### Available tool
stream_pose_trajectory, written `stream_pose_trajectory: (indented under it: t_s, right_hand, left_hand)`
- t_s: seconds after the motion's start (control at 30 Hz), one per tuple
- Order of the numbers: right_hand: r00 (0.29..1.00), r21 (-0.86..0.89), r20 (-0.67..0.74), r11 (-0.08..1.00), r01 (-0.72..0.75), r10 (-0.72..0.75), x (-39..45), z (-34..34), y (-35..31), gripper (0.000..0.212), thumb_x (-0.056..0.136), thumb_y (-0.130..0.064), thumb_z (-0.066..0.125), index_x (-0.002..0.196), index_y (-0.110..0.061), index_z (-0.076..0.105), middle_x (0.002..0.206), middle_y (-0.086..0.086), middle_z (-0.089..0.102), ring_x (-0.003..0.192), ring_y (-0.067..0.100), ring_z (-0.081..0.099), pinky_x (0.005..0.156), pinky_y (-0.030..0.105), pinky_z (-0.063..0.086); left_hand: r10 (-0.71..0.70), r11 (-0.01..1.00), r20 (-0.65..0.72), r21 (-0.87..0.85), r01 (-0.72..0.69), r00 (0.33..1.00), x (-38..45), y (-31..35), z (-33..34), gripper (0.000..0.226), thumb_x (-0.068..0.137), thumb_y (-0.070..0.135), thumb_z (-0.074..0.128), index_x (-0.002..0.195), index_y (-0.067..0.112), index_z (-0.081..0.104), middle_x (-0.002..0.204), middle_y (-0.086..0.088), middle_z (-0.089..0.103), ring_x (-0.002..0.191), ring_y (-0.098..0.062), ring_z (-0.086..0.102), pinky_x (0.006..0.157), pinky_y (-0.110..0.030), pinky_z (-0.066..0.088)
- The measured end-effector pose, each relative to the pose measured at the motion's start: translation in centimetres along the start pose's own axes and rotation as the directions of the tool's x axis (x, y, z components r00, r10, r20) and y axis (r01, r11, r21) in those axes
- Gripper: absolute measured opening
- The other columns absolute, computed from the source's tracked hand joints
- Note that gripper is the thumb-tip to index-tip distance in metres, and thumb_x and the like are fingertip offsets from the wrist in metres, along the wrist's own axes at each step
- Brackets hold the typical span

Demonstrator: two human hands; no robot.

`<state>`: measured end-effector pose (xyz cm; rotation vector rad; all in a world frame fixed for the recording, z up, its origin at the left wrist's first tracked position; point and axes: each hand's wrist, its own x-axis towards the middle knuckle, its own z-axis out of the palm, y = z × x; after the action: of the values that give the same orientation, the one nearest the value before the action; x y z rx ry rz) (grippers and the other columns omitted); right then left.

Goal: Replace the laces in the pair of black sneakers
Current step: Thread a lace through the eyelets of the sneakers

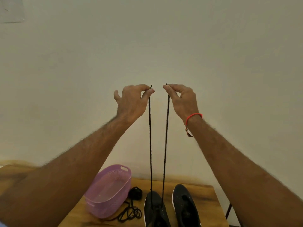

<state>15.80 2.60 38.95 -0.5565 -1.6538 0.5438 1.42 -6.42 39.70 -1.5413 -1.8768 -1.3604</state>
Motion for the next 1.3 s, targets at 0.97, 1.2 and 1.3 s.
stream_pose_trajectory:
  t_s: [0.97, 1.2, 1.3]
  right_hand:
    - [0.607, -0.502, 0.600, 0.836, -0.222, 0.521, -25.9, 5.9, 26.1, 0.003, 0.089, -0.031, 0.072, 0.088, -0.031, 0.074, 0.081, -0.022, 0.066, 0.086, -0.002, 0.063, 0.090, 0.026, 0.052]
    - [0.578, -0.484, 0.599, 0.826, -0.290, 0.554, -27.1, 6.5, 27.5, 0.010, 0.093, -0.023, 0.068, 0.099, -0.026, 0.075, 0.092, -0.019, 0.068, 0.092, -0.004, 0.060, 0.083, 0.004, 0.040]
    - [0.591, -0.462, 0.608, 0.841, -0.280, 0.531, -27.4, 6.6, 27.1, 0.011, 0.092, -0.024, 0.070, 0.101, -0.028, 0.074, 0.086, -0.024, 0.063, 0.088, -0.006, 0.059, 0.091, 0.015, 0.045]
  left_hand:
    - [-0.529, 0.842, 0.614, 0.296, 0.450, 0.586, -30.0, -18.9, 17.9, 0.047, 0.086, 0.077, 0.052, 0.080, 0.031, 0.060, 0.074, 0.014, 0.062, 0.070, 0.000, 0.058, 0.054, -0.026, 0.040]
    - [-0.623, 0.730, 0.661, 0.299, 0.614, 0.418, -30.6, -18.6, 18.9, 0.042, 0.086, 0.070, 0.060, 0.084, 0.029, 0.058, 0.079, 0.010, 0.065, 0.072, -0.006, 0.061, 0.059, -0.028, 0.044]
    - [-0.595, 0.762, 0.691, 0.321, 0.563, 0.411, -29.6, -18.7, 18.5, 0.035, 0.091, 0.060, 0.057, 0.086, 0.028, 0.069, 0.074, 0.011, 0.068, 0.069, -0.001, 0.063, 0.060, -0.025, 0.049]
